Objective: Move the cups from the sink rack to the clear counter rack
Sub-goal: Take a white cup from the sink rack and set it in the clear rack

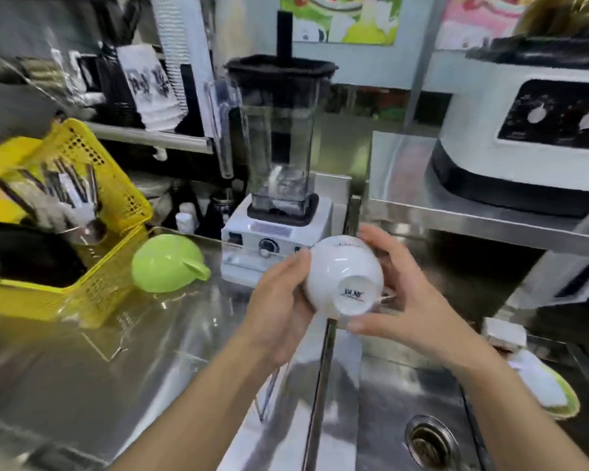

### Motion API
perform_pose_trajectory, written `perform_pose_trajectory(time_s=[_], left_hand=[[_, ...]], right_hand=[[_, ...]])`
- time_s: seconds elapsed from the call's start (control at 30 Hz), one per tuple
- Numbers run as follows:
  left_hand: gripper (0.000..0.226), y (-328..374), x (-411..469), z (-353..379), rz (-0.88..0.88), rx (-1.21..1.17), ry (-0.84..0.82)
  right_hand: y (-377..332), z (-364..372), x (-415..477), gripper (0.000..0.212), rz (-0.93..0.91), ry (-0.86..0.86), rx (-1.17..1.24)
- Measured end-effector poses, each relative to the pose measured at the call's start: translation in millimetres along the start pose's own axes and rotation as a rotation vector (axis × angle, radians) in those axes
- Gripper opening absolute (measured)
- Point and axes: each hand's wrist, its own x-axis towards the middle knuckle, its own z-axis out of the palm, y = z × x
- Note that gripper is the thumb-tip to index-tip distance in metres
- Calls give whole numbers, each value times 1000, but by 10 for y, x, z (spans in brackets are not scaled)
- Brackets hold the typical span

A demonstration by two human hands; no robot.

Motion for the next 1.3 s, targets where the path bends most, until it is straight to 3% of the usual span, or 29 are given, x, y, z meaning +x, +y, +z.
perform_pose_trajectory(time_s=[0.23, 0.4, 0.53, 0.7, 0.87, 1.3], left_hand=[[33, 407, -133, -672, -25, -8, 197], [4, 636, -230, -1073, 73, 170, 426], [38, 687, -331, -1330, 149, 544, 429], [49, 717, -357, -1648, 106, 925, 500], [45, 737, -363, -1883, 64, 983, 561], [29, 713, -369, -2081, 73, 1221, 707]], right_hand=[[-83, 717, 501, 91, -138, -113, -184], [-139, 1256, 775, 83, -82, -107, -205], [-194, 1581, 937, 67, -52, -118, -144], [-186, 1888, 1098, 60, 53, -205, -135], [-133, 2148, 1235, 75, 66, -255, -341], [-142, 2361, 1361, 73, 134, -325, -528]])
